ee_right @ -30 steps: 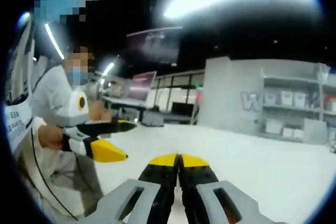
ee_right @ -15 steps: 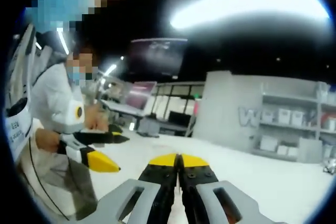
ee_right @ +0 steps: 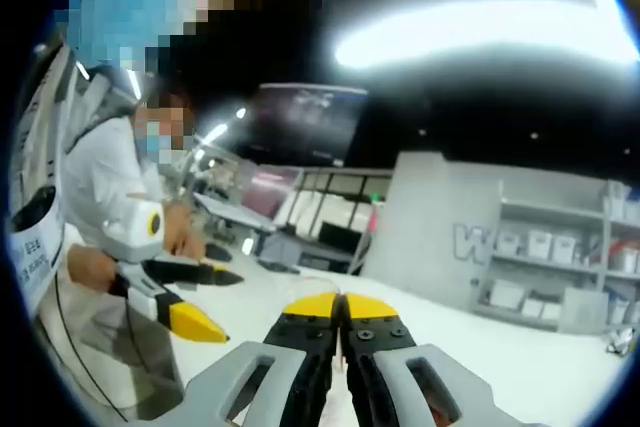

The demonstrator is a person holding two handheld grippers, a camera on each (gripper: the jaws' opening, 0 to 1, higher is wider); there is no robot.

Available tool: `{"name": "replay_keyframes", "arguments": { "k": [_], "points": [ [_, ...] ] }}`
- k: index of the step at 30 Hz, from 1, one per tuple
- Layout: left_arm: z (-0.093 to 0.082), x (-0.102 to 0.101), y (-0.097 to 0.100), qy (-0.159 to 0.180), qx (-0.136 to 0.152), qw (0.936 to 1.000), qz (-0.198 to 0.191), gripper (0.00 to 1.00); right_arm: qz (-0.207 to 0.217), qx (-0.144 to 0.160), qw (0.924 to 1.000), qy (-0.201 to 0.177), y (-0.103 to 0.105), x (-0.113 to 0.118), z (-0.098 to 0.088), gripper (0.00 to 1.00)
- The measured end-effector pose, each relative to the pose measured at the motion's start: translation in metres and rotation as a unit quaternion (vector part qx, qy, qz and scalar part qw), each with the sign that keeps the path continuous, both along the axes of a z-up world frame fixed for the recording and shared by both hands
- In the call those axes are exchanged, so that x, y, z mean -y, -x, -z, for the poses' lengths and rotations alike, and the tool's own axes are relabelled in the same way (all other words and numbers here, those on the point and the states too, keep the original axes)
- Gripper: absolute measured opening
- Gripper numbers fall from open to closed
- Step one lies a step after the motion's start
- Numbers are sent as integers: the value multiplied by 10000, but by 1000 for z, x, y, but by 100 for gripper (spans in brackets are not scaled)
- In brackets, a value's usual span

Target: Open the resealable bag by pulling the two sides of the seal apart until the entire bag opening is separated and visibly accessible.

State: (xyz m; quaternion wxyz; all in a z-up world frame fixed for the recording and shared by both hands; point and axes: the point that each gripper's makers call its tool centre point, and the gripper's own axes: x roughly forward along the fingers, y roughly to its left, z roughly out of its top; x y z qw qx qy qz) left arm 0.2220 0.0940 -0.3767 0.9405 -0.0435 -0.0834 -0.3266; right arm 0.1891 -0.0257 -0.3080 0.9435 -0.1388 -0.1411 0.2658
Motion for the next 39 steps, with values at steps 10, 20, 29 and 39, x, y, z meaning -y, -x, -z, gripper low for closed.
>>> {"name": "replay_keyframes", "arguments": {
  "k": [10, 20, 29, 39],
  "points": [
    [-1, 0, 1, 42, -6, 10000, 23, 96, -19, 111, 9998, 171, -3, -2, -5, 0],
    [0, -2, 2, 48, -24, 10000, -22, 95, -49, 293, 9987, 417, -16, -6, -13, 0],
    [0, -2, 1, 33, -52, 10000, -2, 95, -59, 272, 9981, 545, -29, -8, -15, 0],
    [-1, -4, 1, 44, -80, 10000, -9, 94, -61, 339, 9964, 769, -43, -15, -18, 0]
  ]
}}
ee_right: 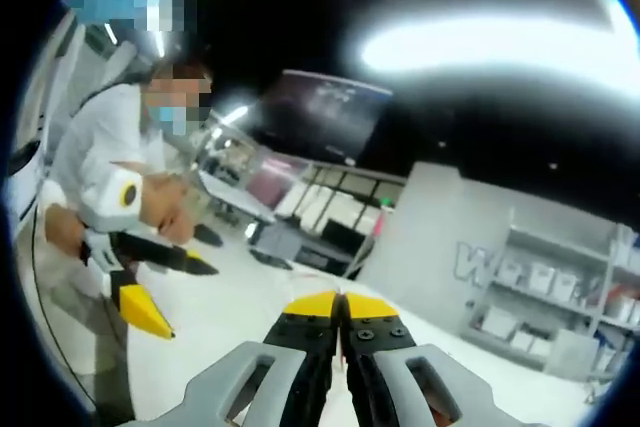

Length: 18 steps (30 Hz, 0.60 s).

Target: Open the resealable bag by pulling the two sides of the seal apart until the entire bag opening is separated and visibly accessible.

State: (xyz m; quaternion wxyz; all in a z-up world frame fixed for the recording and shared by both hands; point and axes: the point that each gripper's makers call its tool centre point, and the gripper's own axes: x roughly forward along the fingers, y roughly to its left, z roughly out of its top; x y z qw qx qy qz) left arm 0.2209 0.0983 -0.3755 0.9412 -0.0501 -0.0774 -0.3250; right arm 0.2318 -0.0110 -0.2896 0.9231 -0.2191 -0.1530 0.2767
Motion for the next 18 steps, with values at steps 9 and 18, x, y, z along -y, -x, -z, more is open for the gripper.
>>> {"name": "replay_keyframes", "arguments": {
  "k": [9, 18],
  "points": [
    [4, -2, 1, -56, -86, 9999, -37, 94, 21, 26, 9999, 152, -15, 1, -4, 0],
    [5, -1, 1, -111, -96, 9999, -55, 94, 56, -28, 9998, 171, -23, 4, -5, 0]
  ]
}}
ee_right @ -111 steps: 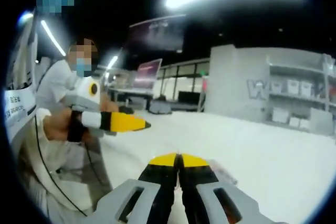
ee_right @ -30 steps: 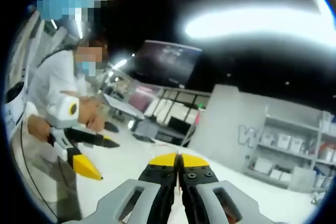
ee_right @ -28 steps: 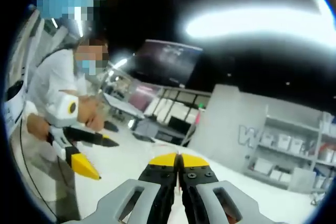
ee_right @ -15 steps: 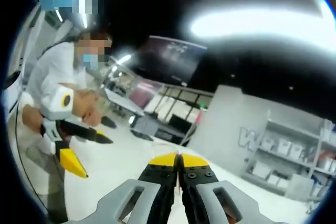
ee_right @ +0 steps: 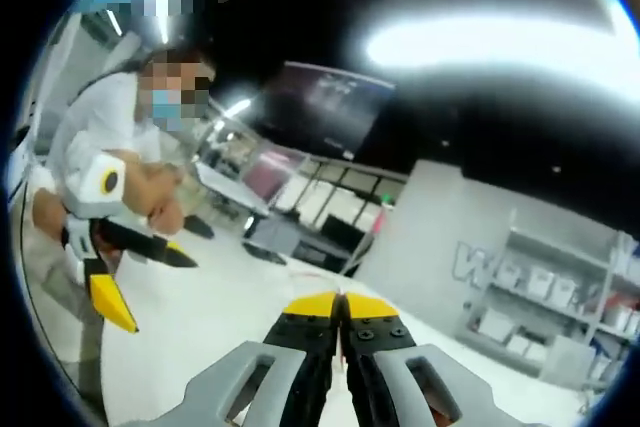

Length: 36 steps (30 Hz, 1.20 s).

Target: Open the resealable bag by pulling the two sides of the seal apart until the entire bag opening is separated and visibly accessible.

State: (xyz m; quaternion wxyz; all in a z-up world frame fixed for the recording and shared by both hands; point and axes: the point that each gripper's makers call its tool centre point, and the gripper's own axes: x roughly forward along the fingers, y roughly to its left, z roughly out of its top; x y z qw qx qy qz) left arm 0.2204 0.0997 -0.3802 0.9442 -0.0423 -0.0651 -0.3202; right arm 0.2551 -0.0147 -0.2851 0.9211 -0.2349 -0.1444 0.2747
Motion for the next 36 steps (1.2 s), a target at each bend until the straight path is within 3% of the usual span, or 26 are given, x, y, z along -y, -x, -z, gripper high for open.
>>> {"name": "replay_keyframes", "arguments": {
  "k": [22, 36],
  "points": [
    [5, -1, -1, -44, -74, 10000, 27, 93, 99, -67, 9969, 772, -25, -1, -10, 0],
    [3, -3, -1, -27, -64, 10000, 19, 93, 142, -272, 9973, 672, -54, 5, -14, 0]
  ]
}}
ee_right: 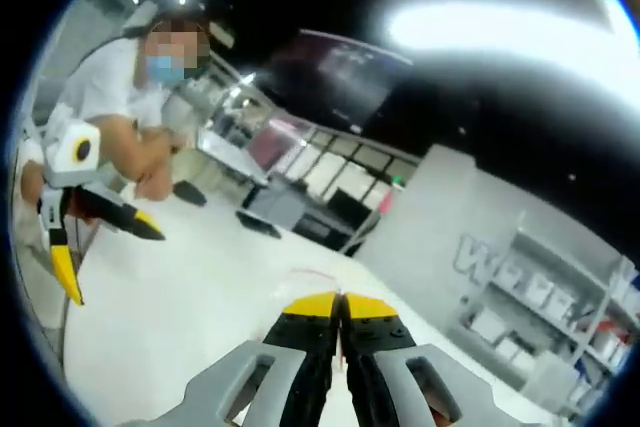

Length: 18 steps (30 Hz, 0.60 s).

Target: Open the resealable bag by pulling the two sides of the seal apart until the entire bag opening is separated and visibly accessible.

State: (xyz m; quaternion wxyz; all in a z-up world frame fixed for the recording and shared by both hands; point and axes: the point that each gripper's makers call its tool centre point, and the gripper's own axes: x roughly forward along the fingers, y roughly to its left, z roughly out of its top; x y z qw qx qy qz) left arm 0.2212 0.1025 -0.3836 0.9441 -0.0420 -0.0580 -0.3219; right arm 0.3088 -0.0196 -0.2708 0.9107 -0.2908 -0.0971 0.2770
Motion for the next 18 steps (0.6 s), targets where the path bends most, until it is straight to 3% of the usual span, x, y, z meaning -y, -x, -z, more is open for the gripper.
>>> {"name": "replay_keyframes", "arguments": {
  "k": [18],
  "points": [
    [-2, -5, 0, -7, 71, 10000, -58, 92, 168, -261, 9995, -46, -33, 7, 8, 0]
  ]
}}
